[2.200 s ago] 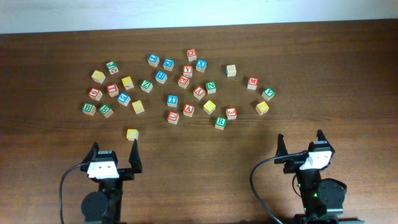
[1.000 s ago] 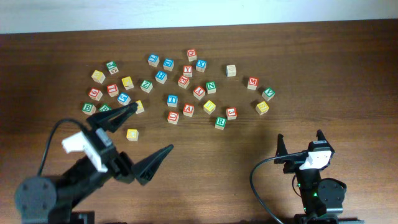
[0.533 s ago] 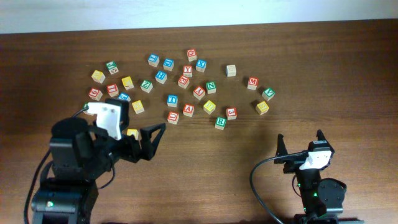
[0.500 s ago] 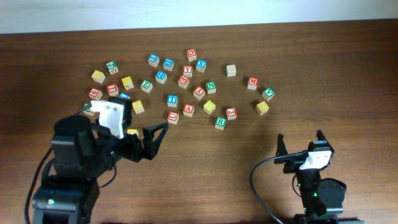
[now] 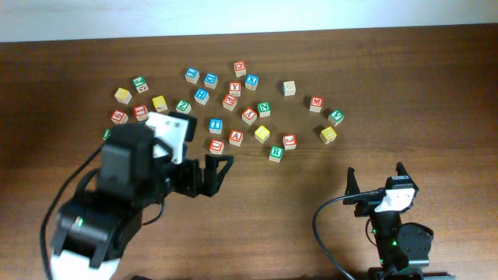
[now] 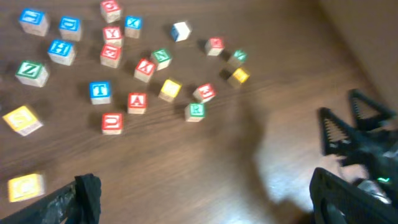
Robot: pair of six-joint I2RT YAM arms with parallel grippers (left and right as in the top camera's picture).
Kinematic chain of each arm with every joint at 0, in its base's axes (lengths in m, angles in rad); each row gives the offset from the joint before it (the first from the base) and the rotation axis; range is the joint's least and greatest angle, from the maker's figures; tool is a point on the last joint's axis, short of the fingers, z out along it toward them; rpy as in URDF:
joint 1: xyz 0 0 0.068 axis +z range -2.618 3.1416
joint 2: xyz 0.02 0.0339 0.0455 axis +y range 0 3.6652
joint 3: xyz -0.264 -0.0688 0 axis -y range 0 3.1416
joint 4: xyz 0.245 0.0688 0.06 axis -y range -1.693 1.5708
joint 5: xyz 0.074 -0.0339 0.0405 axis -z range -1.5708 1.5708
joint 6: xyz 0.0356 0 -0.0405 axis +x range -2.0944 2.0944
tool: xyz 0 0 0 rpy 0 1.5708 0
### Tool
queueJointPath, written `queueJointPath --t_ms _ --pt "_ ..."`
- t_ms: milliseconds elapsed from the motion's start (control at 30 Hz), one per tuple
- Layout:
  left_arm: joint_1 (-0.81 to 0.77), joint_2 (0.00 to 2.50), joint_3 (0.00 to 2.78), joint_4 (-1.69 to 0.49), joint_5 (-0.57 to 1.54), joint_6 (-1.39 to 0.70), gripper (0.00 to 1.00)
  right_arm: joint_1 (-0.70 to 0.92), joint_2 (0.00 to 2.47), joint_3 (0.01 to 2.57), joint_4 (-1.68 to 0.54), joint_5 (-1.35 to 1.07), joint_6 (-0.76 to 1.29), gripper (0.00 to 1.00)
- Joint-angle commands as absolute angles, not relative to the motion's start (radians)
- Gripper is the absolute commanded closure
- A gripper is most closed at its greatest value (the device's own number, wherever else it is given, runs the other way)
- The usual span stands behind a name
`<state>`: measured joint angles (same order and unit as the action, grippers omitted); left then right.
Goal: Spell out ICRA
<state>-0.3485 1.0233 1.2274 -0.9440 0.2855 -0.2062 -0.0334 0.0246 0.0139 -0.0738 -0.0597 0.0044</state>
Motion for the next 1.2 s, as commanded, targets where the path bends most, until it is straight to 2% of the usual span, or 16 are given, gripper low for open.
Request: queueJointPath --t_ms 0,100,333,567,700,900,1167 --pt "-0.484 1.207 1.367 -1.057 0.001 -0.25 0.01 -0.039 0.02 0.006 -0.074 -0.051 0.015 0.01" --pt "-0.543 1.355 1.386 -1.064 -0.004 -0.25 0.01 -0.039 0.02 0.006 -0.074 -0.051 0.015 0.02" --pt "-0.554 1.554 1.386 -1.044 0.024 -0.253 0.01 -0.039 0.02 0.006 -0.074 -0.051 0.015 0.02" --pt "-0.554 1.599 1.386 -1.025 0.049 -0.45 0.01 -0.039 0.02 0.006 -0.075 -0.051 0.015 0.02" --pt "-0.554 1.601 1.386 -0.993 0.032 -0.456 0.01 -0.039 0.02 0.006 -0.074 -0.051 0.015 0.02" --pt "-0.554 1.605 1.386 -0.834 -0.084 -0.456 0.01 -0.039 0.02 0.006 -0.075 -0.051 0.015 0.02" --pt "-0.551 1.625 1.386 -0.815 -0.218 -0.456 0.01 -0.039 0.02 0.006 -0.074 -0.051 0.015 0.02"
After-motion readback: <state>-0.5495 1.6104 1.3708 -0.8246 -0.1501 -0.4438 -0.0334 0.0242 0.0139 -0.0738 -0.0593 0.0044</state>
